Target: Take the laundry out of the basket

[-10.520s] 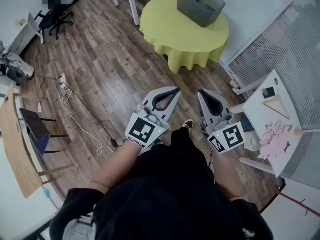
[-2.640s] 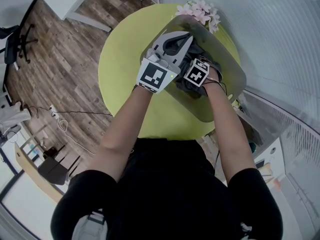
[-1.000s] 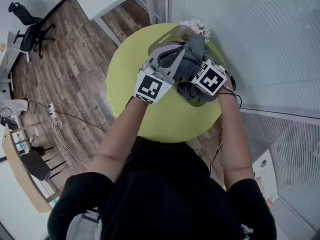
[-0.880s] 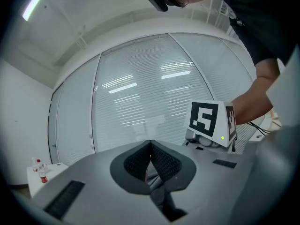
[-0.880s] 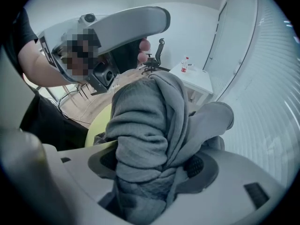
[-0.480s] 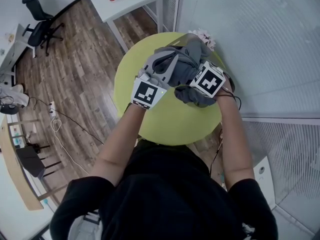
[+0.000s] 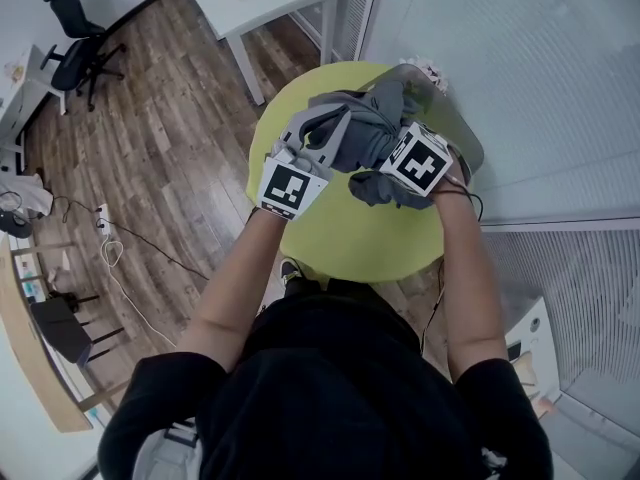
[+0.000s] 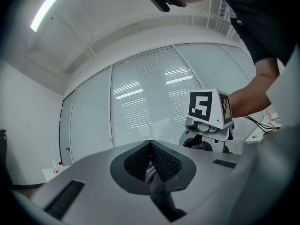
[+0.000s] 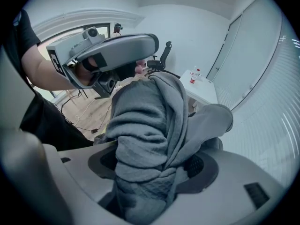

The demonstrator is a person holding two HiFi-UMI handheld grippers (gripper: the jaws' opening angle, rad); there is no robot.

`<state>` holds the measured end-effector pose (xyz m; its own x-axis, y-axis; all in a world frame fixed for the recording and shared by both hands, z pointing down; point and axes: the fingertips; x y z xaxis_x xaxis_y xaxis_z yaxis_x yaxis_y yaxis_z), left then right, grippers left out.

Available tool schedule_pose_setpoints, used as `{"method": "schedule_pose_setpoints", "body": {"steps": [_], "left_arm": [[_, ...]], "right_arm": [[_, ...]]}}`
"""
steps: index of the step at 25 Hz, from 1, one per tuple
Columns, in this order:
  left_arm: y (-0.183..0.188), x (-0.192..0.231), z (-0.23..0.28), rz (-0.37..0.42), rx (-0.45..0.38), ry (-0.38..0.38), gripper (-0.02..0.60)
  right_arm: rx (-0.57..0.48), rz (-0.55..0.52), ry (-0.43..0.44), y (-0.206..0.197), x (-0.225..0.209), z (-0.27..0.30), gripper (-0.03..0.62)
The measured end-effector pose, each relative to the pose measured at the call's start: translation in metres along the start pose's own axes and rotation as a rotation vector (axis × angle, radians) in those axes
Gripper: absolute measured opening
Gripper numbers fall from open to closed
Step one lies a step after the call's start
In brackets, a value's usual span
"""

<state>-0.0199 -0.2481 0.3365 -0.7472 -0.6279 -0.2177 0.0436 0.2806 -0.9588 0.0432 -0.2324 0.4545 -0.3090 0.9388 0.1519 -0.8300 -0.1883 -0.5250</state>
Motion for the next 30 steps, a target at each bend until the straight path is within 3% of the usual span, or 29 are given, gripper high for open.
{"method": "schedule_pose_setpoints", "body": {"steps": [16,30], "left_arm": [[-0.027,0.02,-0.085,-0.029,0.041,-0.042,0.006],[-0.125,-0.007,-0.126,-0.146,0.176,-0.053,0.006]], "right_arm": [[0.003,0.049,0.072,0.04,0.097,0.07,0.344],[0.057,0.087,0.163,-0.009,0.14,0.15,0.344]]}}
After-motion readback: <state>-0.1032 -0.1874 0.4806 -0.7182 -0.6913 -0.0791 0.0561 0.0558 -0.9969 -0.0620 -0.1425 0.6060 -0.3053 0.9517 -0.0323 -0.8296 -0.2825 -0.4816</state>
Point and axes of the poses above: the fingertips, and each gripper's own axes: z forward along the fingers, x to its left, y out of its top, and after that the axes turned 7 degrees about -x, right-handed
